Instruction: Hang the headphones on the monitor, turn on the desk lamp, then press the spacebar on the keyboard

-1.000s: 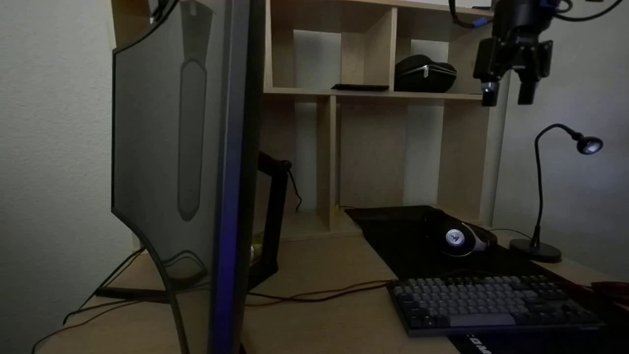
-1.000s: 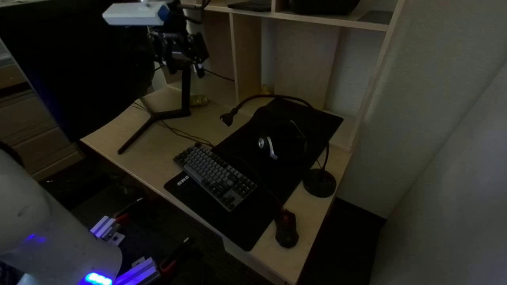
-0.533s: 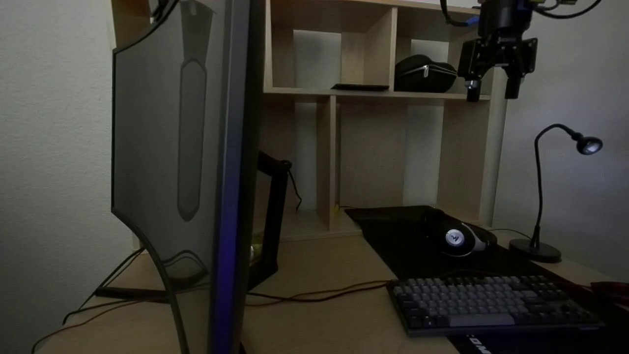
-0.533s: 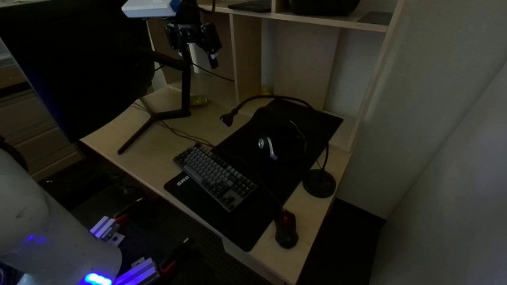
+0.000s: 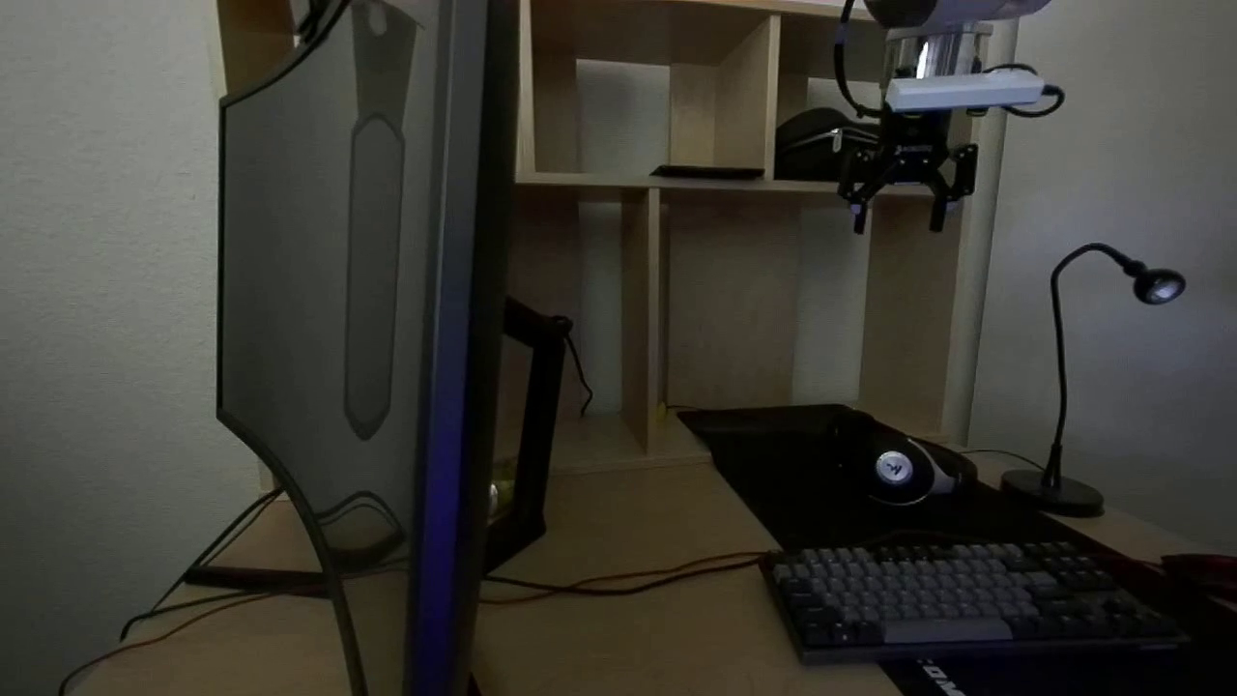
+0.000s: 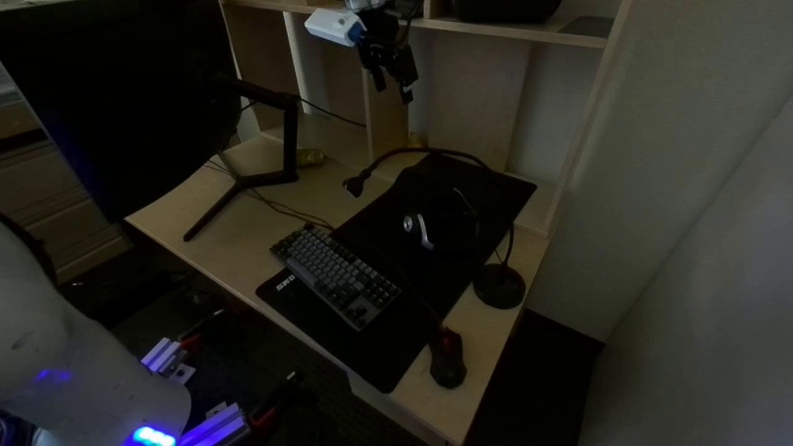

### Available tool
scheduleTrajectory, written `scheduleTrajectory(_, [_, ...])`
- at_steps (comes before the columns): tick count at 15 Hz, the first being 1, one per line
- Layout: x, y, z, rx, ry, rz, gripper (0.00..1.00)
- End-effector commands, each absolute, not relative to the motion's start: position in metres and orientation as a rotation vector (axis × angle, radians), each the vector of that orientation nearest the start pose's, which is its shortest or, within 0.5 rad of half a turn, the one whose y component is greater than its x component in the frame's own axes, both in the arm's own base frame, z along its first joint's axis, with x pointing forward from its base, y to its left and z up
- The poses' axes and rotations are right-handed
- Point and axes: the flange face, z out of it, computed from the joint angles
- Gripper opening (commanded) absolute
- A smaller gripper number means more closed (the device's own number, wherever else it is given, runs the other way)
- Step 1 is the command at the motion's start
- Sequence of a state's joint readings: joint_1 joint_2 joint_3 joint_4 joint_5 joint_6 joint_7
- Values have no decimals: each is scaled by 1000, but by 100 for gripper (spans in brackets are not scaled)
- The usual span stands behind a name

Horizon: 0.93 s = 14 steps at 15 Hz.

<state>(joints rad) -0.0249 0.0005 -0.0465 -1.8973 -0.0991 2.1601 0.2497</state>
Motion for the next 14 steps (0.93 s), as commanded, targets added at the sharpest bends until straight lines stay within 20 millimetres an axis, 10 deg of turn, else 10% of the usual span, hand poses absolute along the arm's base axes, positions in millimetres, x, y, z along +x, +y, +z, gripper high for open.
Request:
scheduleTrajectory(1, [586, -46, 520, -3150, 437, -419, 100])
scheduleTrajectory(4, [587, -47, 491, -3319, 381, -343, 100])
scheduleTrajectory(9, [655, -91, 407, -3497, 302, -180, 100])
scheduleTrajectory(12, [691, -109, 378, -3443, 541, -135, 100])
scheduleTrajectory(14, [676, -105, 376, -3456, 474, -159, 100])
